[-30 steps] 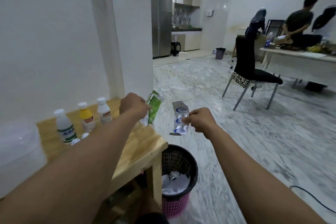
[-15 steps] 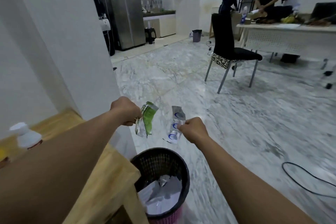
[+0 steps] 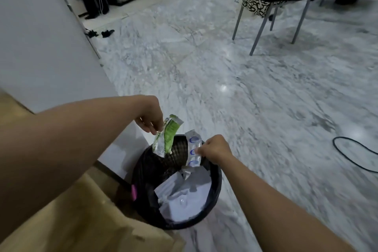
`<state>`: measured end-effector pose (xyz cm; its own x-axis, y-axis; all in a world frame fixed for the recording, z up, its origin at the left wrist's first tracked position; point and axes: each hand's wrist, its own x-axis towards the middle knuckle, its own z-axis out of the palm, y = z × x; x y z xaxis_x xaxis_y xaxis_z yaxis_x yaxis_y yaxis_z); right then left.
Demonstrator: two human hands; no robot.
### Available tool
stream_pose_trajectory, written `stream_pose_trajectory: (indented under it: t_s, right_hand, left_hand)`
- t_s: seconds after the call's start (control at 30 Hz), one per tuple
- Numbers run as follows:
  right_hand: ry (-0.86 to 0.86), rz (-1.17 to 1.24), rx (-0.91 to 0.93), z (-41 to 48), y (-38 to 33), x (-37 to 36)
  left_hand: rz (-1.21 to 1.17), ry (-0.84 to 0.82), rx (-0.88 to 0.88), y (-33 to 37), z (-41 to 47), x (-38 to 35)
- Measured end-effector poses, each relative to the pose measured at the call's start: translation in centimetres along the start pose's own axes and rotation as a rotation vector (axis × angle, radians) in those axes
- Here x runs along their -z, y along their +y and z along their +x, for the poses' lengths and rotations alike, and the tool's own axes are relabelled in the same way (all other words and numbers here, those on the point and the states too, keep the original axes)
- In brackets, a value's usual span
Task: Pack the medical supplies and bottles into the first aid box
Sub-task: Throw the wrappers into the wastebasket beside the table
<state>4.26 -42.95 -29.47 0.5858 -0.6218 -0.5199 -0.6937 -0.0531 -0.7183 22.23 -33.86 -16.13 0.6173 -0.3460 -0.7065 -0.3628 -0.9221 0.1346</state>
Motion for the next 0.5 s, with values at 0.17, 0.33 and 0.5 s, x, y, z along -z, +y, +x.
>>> stream_pose_trajectory:
  t_s: [0.17, 0.33, 0.5]
  right_hand:
    - [-0.015, -0.037, -0.040, 3.0, 2.4, -3.1]
    - [-0.005, -0.085, -0.067, 4.5, 3.3, -5.0]
    - [-0.001, -0.154, -0.040, 3.9, 2.2, -4.5]
  left_hand:
    - [0.100, -0.069, 0.048, 0.0, 4.5, -1.2]
    - [0.183, -0.127, 0.088, 0.2, 6.3, -2.4]
    - [0.341, -0.035, 0.034, 0.2, 5.3, -0.9]
